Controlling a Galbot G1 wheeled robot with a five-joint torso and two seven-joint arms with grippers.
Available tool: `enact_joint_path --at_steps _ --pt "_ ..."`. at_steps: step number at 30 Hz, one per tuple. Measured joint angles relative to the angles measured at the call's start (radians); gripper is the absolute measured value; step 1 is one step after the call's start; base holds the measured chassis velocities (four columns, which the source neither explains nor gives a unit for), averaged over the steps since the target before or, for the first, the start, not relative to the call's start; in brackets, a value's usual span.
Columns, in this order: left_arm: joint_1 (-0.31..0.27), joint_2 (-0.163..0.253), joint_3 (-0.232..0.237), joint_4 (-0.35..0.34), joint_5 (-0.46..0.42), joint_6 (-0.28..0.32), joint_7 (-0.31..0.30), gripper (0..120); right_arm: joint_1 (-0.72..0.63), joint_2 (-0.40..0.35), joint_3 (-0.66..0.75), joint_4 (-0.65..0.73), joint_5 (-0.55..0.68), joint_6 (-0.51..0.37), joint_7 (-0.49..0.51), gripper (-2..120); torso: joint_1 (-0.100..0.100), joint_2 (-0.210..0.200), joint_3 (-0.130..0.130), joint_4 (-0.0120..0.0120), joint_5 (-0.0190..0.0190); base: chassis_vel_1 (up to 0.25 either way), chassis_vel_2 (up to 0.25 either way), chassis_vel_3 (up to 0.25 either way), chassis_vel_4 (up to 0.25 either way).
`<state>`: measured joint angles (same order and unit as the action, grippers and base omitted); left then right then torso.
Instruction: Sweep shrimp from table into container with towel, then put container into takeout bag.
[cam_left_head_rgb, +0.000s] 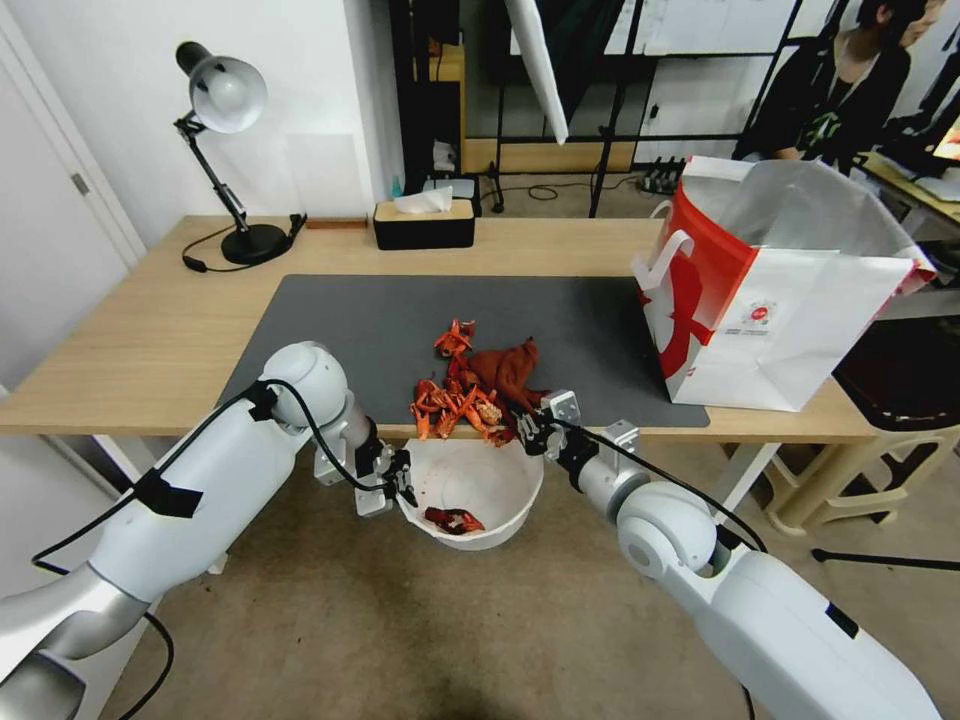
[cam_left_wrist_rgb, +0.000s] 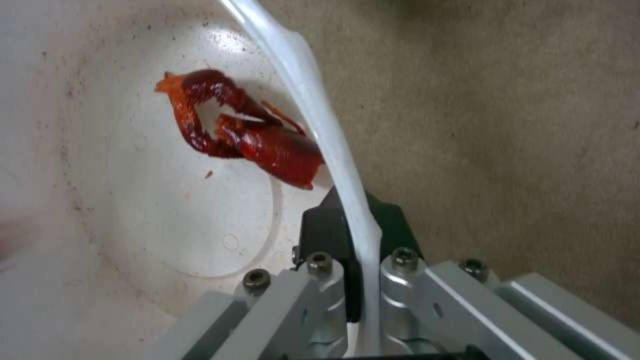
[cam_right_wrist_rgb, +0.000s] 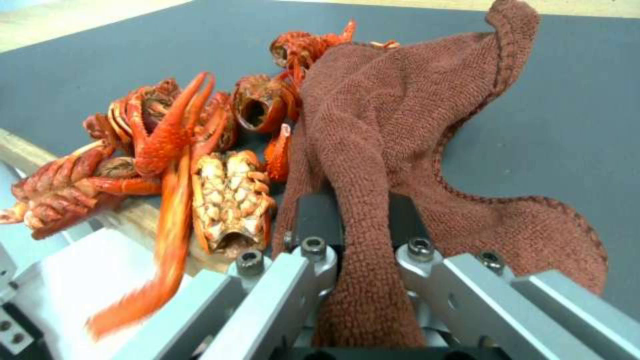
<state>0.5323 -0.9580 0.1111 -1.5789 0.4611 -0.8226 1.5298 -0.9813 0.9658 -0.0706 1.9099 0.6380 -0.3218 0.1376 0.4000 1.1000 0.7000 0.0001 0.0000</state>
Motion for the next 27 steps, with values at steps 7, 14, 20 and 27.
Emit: enact_joint_path --at_steps 7,14,20,27 --pt "-0.005 0.011 0.002 0.004 -0.003 0.000 0.000 0 -0.021 -0.004 0.007 0.025 -0.003 -0.001 0.005 2 0.000 0.000 0.000 0.0000 0.0001 0.000 0.000 0.000 0.000" --pt "-0.006 0.019 0.005 0.007 -0.005 0.000 0.000 0 -0.036 -0.005 0.013 0.037 -0.006 -0.001 0.009 2 0.000 0.000 0.000 0.0000 0.0000 0.000 0.000 0.000 0.000" --pt "-0.006 0.023 0.005 0.007 -0.006 0.000 0.000 0 -0.044 -0.009 0.018 0.050 -0.006 -0.002 0.013 2 0.000 0.000 0.000 -0.0001 0.0001 0.000 0.000 0.000 0.000" --pt "-0.007 0.024 0.005 0.008 -0.008 0.000 0.000 0 -0.060 -0.018 0.021 0.074 -0.006 -0.004 0.017 2 0.000 0.000 0.000 -0.0001 0.0000 0.000 0.000 0.000 0.000"
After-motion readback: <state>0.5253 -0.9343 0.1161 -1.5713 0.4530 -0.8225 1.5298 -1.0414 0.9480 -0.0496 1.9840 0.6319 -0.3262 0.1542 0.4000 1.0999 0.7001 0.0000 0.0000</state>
